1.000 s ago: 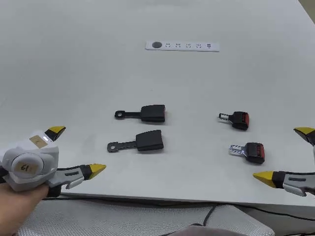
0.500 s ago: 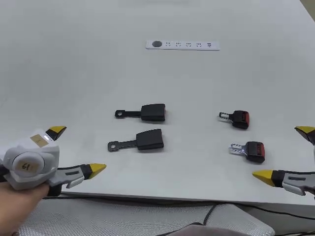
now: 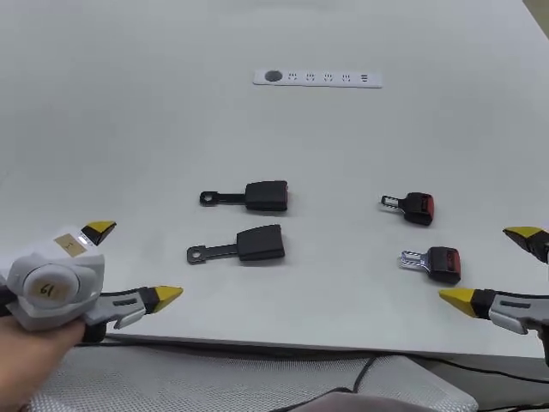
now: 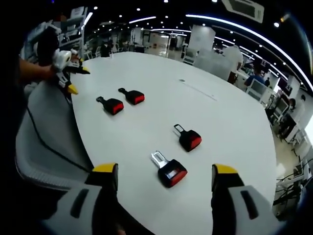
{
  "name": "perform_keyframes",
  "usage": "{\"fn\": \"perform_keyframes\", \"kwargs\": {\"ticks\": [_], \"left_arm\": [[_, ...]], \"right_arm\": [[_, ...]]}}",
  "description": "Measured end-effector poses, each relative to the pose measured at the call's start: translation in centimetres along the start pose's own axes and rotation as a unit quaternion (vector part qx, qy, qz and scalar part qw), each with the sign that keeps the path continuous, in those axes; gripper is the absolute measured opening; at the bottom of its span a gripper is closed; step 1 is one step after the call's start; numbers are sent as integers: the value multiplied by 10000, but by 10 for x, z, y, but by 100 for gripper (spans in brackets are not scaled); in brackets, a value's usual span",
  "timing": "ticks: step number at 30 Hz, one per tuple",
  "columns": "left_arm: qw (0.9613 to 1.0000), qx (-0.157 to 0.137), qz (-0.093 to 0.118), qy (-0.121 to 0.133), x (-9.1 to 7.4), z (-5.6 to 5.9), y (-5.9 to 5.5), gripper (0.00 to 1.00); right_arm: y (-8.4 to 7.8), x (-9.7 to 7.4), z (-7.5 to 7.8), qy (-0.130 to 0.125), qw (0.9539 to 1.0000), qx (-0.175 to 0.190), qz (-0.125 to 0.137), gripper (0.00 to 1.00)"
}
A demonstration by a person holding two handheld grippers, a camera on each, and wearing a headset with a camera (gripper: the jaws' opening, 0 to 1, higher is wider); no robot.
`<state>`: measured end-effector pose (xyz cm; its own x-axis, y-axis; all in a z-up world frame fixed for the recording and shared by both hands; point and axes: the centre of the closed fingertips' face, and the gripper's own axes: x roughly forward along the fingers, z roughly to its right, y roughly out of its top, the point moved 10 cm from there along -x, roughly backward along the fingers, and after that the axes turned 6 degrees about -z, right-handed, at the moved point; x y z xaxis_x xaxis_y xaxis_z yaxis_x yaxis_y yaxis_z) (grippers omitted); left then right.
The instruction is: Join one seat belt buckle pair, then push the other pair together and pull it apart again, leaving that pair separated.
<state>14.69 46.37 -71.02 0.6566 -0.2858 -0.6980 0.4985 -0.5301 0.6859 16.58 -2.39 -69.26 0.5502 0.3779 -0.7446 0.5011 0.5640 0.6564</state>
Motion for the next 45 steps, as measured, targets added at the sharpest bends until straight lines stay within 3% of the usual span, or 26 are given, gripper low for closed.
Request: {"fn": "perform_keyframes", "kwargs": {"ticks": [2,3,5,15,19,31,36,39,45], "left_arm": [[10000,-34,31,16,0,-1,0,87],[10000,-55,25,9,0,-1,0,87],[10000,-52,1,-15,0,-1,-1,87],[10000,-22,-53,-69,1,0,-2,86],[9999,6,-69,-79,1,1,-2,86],[9997,117,-170,-88,2,2,-3,85],[9987,377,-297,-161,4,7,-3,85],[9963,718,-457,-122,4,7,-1,84],[9941,838,-563,-403,5,12,-1,83]], "right_arm": [[1,1,-1,117,9999,94,47,78],[3,2,-2,275,9977,564,262,78],[5,2,2,324,9949,859,420,78],[2,4,-2,340,9972,650,149,76],[4,5,-7,443,9967,656,201,76],[6,1,-3,303,9971,662,235,72],[9,1,-2,297,9977,559,262,71],[10,0,-3,286,9983,453,216,70],[11,-3,-4,307,9994,103,119,67]]}}
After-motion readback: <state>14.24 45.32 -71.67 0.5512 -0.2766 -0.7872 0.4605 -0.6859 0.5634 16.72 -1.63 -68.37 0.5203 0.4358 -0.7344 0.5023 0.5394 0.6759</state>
